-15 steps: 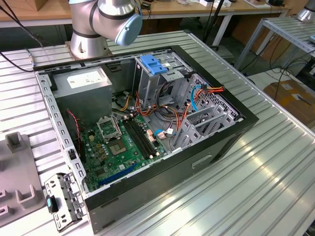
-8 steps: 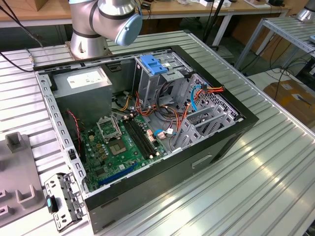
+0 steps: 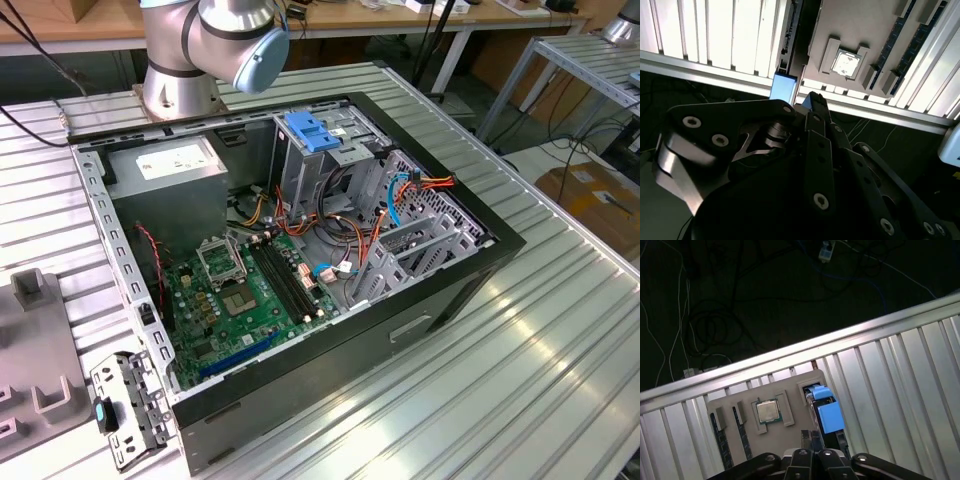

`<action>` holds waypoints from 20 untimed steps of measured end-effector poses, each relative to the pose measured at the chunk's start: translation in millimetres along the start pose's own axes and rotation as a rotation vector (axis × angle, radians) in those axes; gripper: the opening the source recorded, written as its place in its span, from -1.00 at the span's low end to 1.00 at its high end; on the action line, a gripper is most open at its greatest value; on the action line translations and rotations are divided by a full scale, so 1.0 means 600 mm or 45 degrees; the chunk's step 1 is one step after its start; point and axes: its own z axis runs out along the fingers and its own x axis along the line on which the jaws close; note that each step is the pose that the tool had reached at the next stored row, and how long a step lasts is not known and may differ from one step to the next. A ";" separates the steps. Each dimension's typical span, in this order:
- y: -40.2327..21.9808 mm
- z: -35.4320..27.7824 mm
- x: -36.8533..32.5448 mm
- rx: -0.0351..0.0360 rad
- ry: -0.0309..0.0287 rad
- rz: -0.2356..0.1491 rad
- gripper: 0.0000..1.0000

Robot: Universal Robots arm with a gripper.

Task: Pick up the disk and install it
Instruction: 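Pick up the disk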

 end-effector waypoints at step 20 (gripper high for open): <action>0.001 0.000 0.000 0.0220 -0.0072 0.000 -0.79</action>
